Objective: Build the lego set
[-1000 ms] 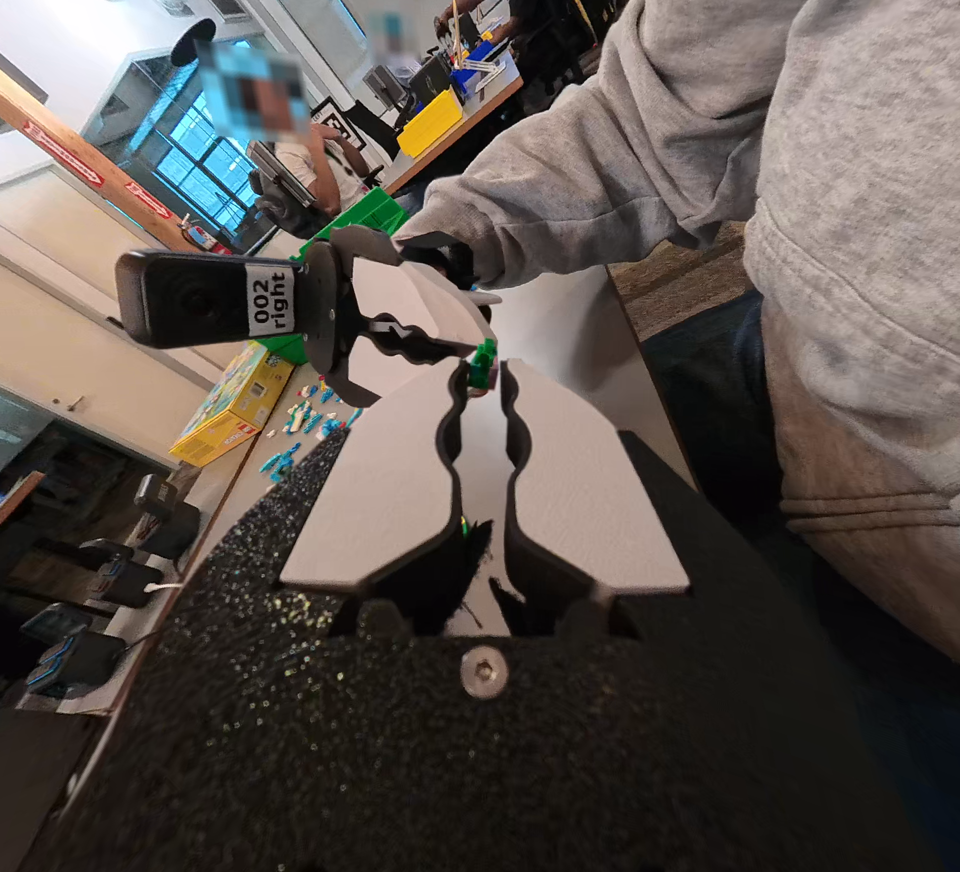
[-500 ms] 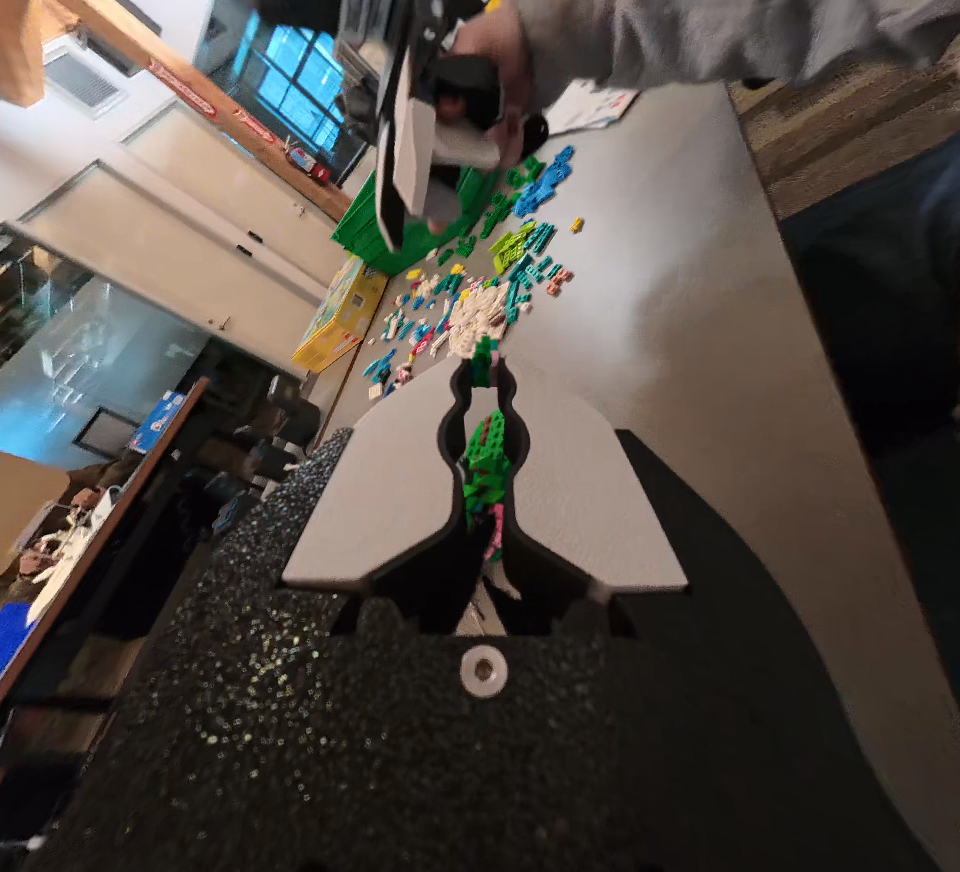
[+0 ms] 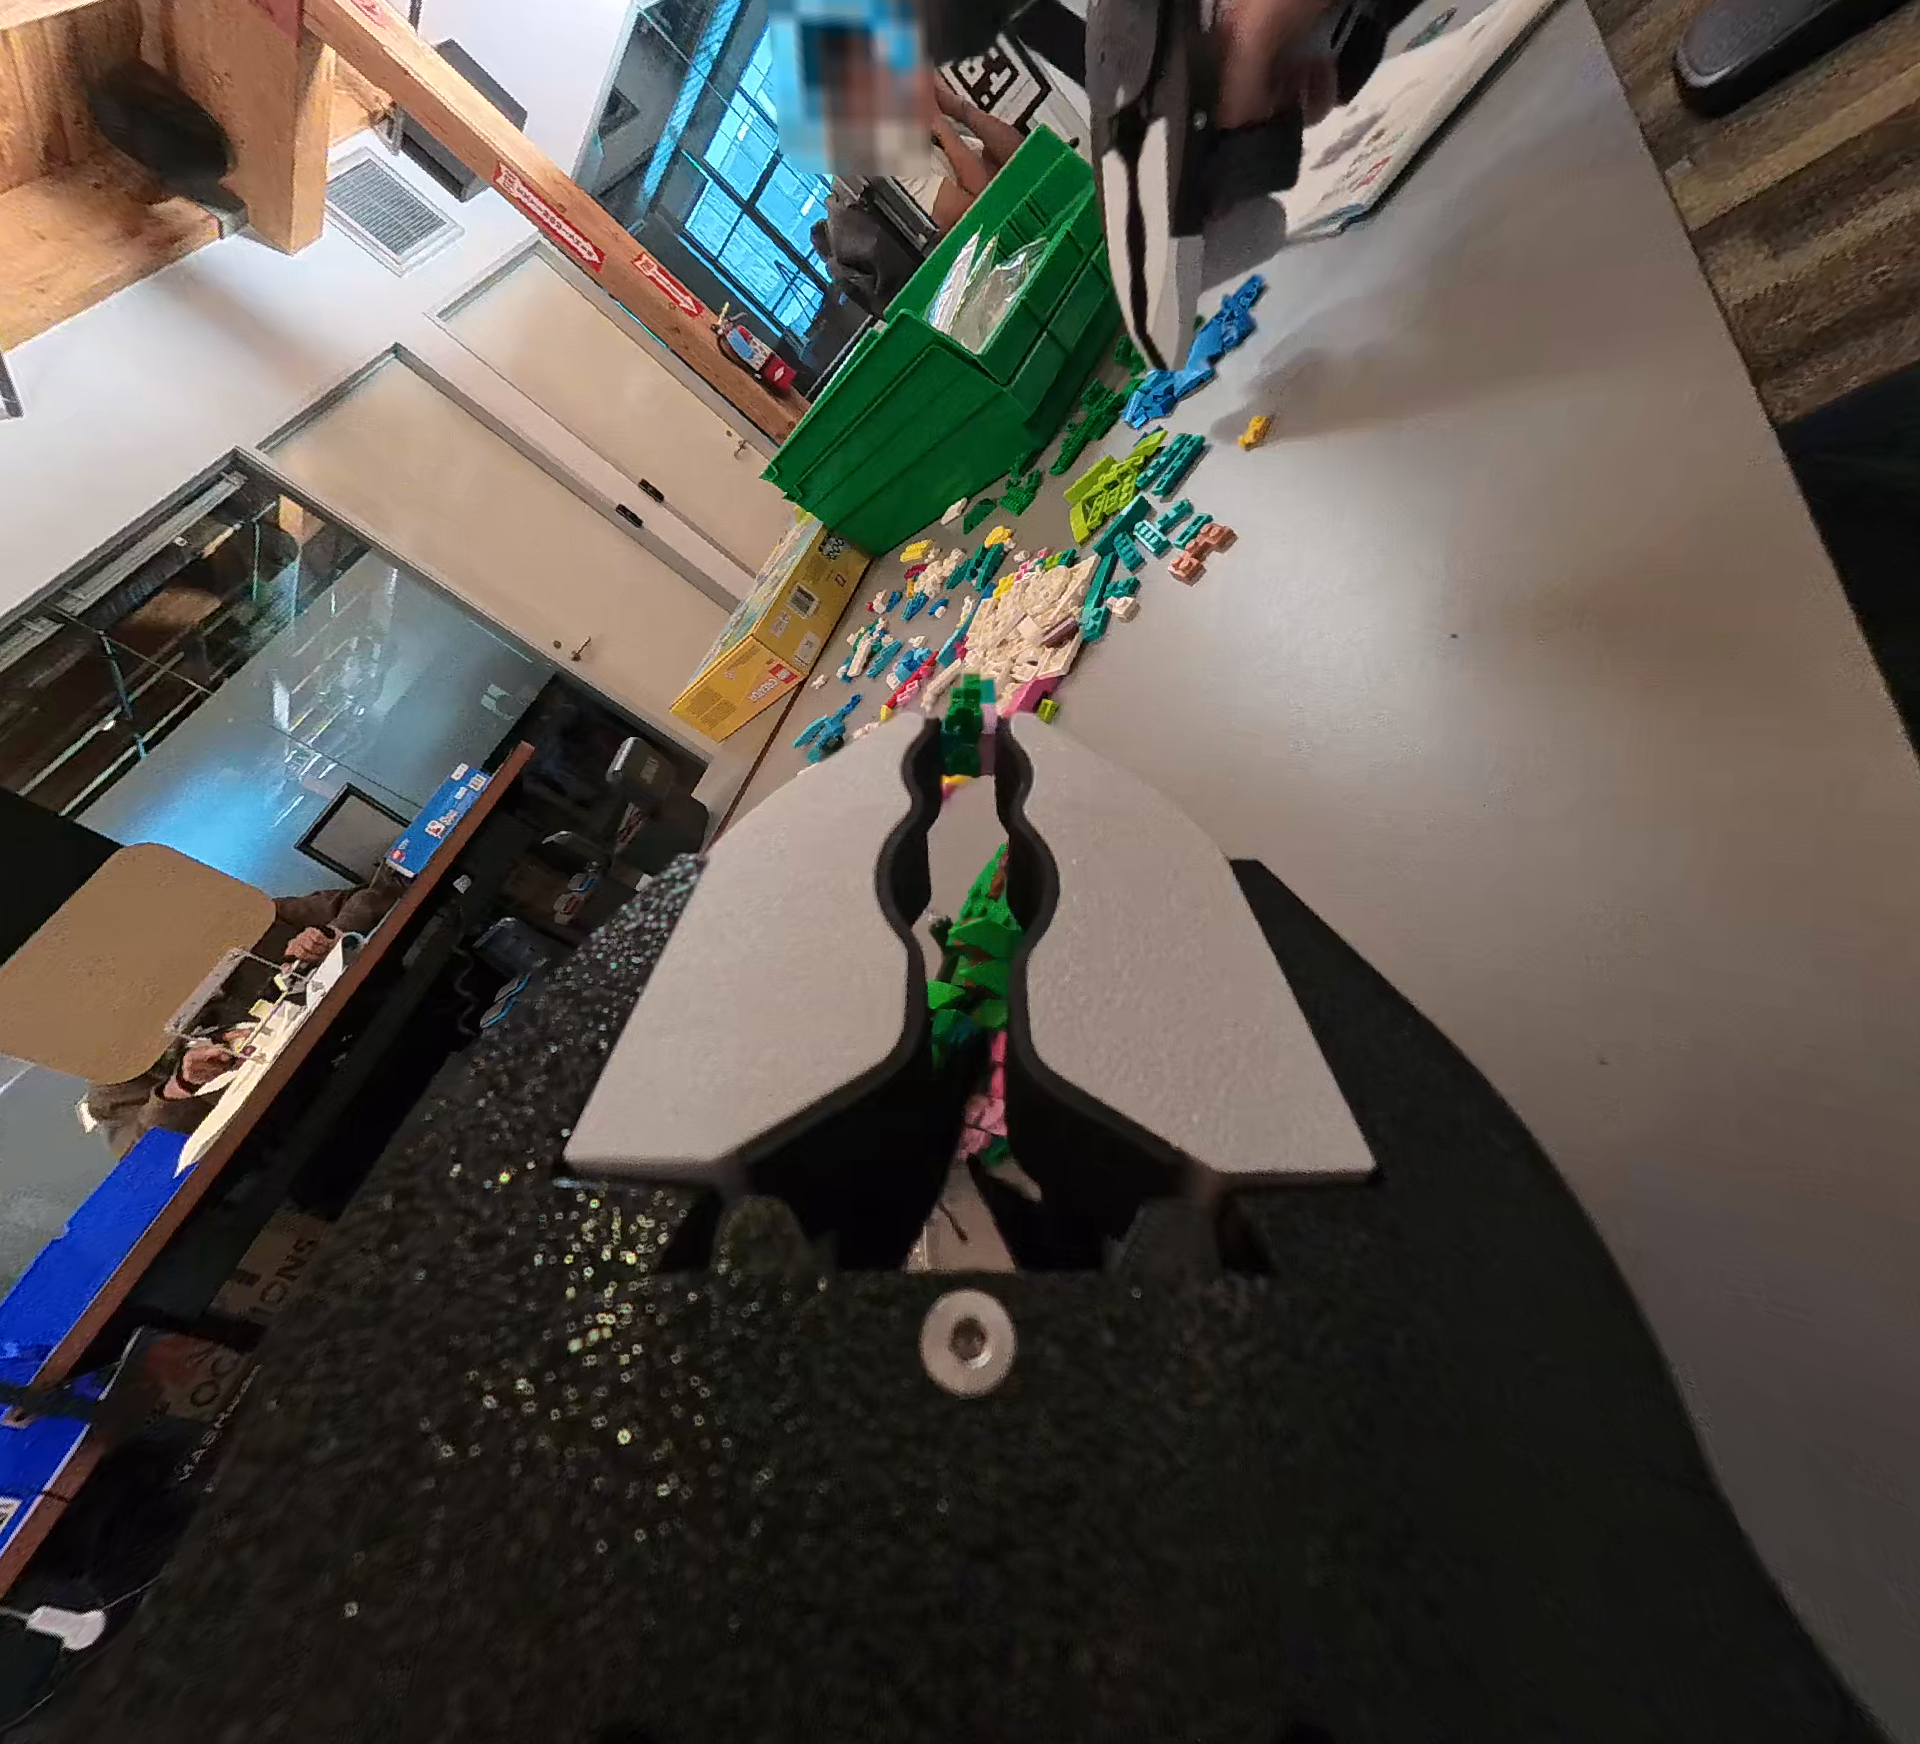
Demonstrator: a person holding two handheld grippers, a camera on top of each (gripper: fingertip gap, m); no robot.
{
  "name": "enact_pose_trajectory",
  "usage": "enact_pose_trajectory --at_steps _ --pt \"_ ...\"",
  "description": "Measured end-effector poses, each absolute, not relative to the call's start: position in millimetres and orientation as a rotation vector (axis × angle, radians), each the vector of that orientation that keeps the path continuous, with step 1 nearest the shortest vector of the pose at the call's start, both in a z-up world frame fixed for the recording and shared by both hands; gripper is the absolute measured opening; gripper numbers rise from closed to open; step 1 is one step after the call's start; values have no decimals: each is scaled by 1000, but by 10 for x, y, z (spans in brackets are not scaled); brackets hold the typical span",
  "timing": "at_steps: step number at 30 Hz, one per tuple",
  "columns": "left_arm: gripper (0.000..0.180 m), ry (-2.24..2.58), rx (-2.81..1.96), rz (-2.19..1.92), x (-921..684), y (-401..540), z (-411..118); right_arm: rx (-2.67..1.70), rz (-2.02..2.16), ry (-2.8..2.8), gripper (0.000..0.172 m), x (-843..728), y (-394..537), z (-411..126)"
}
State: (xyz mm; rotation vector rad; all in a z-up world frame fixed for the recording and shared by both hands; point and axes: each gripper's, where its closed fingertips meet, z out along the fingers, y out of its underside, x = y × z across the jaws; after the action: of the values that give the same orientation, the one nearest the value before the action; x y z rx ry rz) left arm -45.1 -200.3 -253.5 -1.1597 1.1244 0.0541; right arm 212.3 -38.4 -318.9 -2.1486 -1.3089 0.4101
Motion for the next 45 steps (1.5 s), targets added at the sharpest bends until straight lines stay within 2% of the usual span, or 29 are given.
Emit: enact_pose_trajectory --at_steps 11,16,28,45 --pt "10 1126 -1183 67 -489 -1975 -2601 -2105 390 -1523 6 1774 -145 -3254" --pt "10 1106 -1165 114 -513 -1964 -2560 -2253 405 -1561 3 1660 -142 -3386" --pt "10 1112 -1174 116 -497 -1946 -2583 -2396 443 -1507 14 1614 -92 -3436" --pt "10 1138 -1187 122 -457 -1933 -2630 -2430 613 -1404 13 1534 -71 -3439"
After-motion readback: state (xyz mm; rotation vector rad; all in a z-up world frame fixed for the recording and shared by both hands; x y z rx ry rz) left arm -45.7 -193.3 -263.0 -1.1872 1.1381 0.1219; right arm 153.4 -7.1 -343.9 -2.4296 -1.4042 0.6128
